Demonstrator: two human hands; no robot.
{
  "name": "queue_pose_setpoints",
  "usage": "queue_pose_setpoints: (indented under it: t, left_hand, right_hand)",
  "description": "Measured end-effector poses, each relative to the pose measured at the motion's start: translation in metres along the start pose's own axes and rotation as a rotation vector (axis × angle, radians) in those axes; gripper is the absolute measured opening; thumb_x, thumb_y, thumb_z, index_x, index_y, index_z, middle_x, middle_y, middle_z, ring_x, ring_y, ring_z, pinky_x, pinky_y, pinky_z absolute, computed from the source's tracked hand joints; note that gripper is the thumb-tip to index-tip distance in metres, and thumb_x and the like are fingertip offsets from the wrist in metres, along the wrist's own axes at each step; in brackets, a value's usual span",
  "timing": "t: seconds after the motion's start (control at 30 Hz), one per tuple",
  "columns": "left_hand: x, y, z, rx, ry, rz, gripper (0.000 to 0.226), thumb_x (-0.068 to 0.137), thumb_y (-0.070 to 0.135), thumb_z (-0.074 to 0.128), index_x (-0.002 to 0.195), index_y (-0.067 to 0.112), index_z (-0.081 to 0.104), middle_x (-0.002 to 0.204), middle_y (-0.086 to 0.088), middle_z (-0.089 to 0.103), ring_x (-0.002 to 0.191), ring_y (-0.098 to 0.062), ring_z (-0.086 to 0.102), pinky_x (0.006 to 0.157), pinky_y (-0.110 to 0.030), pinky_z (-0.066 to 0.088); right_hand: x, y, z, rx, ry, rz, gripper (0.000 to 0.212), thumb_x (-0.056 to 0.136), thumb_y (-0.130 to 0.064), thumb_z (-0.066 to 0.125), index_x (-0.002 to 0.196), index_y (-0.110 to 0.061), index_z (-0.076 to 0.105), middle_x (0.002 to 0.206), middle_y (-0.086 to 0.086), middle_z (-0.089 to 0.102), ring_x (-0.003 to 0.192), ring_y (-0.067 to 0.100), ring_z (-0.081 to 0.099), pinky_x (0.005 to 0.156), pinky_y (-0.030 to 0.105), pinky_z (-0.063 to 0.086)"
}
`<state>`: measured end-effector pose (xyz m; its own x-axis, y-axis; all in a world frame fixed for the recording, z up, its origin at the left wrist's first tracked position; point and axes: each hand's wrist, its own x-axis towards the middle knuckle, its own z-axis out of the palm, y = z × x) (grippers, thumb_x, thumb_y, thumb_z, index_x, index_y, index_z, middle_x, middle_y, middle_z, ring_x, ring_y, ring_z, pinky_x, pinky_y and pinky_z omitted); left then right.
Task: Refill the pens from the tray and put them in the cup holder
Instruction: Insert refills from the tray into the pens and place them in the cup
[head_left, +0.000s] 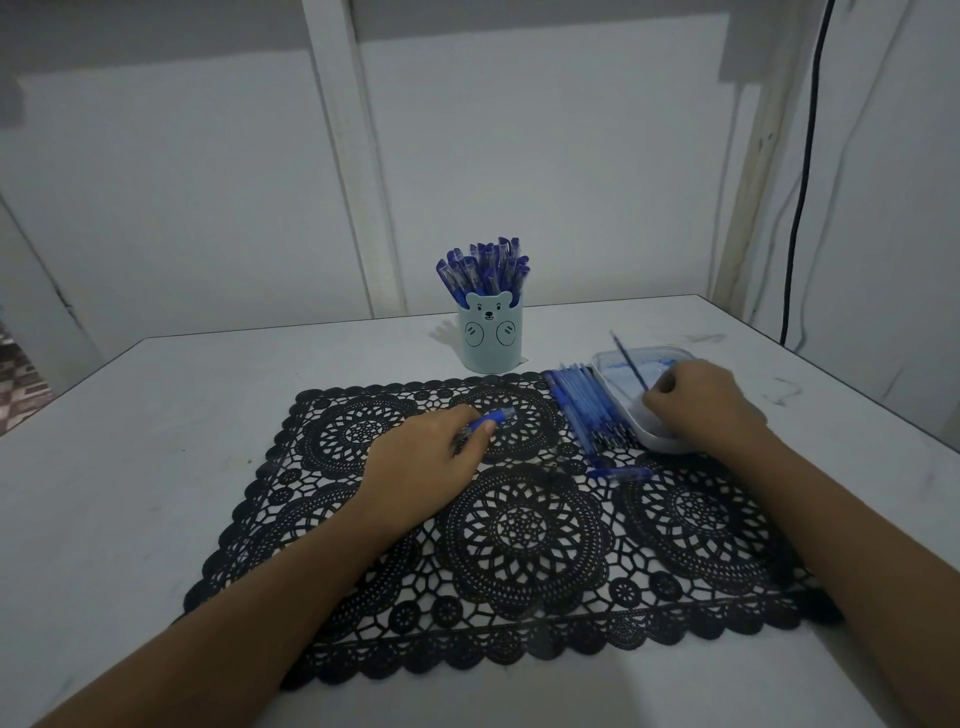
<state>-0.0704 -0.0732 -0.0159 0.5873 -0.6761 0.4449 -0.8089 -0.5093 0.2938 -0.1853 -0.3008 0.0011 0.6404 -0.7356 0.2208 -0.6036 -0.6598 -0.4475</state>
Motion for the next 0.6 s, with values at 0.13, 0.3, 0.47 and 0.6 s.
queue_pose_setpoints:
  t: [0.13, 0.3, 0.47, 0.6]
  left_hand:
    - [0.0, 0.0, 0.0, -0.013, -0.003, 0.01, 0.028, 0.094, 0.043, 0.039, 0.102, 0.028, 0.061, 0.067, 0.01, 0.055, 0.065, -0.008, 0.053, 0.056, -0.025, 0.042]
    - [0.0, -0.001, 0.0, -0.024, -0.003, 0.028, 0.027, 0.094, 0.042, 0.04, 0.1, 0.027, 0.061, 0.063, 0.012, 0.049, 0.064, -0.008, 0.051, 0.055, -0.024, 0.041]
    - [0.001, -0.001, 0.0, -0.032, -0.01, 0.04, 0.026, 0.094, 0.042, 0.041, 0.1, 0.027, 0.061, 0.062, 0.014, 0.046, 0.065, -0.007, 0.051, 0.056, -0.025, 0.042]
    - [0.0, -0.001, 0.001, -0.049, -0.001, 0.056, 0.025, 0.093, 0.041, 0.042, 0.1, 0.027, 0.062, 0.06, 0.015, 0.046, 0.064, -0.006, 0.05, 0.056, -0.024, 0.041]
  right_hand:
    - [-0.002, -0.001, -0.01, 0.554, -0.027, 0.045, 0.014, 0.085, -0.009, 0.056, 0.078, -0.003, 0.066, 0.076, 0.012, 0.061, 0.063, 0.017, 0.05, 0.054, 0.026, 0.039]
    - [-0.013, -0.019, -0.012, 1.251, -0.216, 0.158, 0.012, 0.088, 0.0, 0.054, 0.098, -0.001, 0.061, 0.071, 0.007, 0.058, 0.056, 0.009, 0.05, 0.045, 0.015, 0.041]
    - [-0.024, -0.029, -0.009, 1.461, -0.488, 0.203, 0.014, 0.089, -0.003, 0.05, 0.091, -0.001, 0.064, 0.062, 0.002, 0.057, 0.049, 0.005, 0.051, 0.042, 0.016, 0.044]
    - [-0.034, -0.035, -0.007, 1.446, -0.534, 0.201, 0.013, 0.089, -0.005, 0.051, 0.087, -0.005, 0.063, 0.057, 0.0, 0.057, 0.048, 0.006, 0.053, 0.046, 0.017, 0.049]
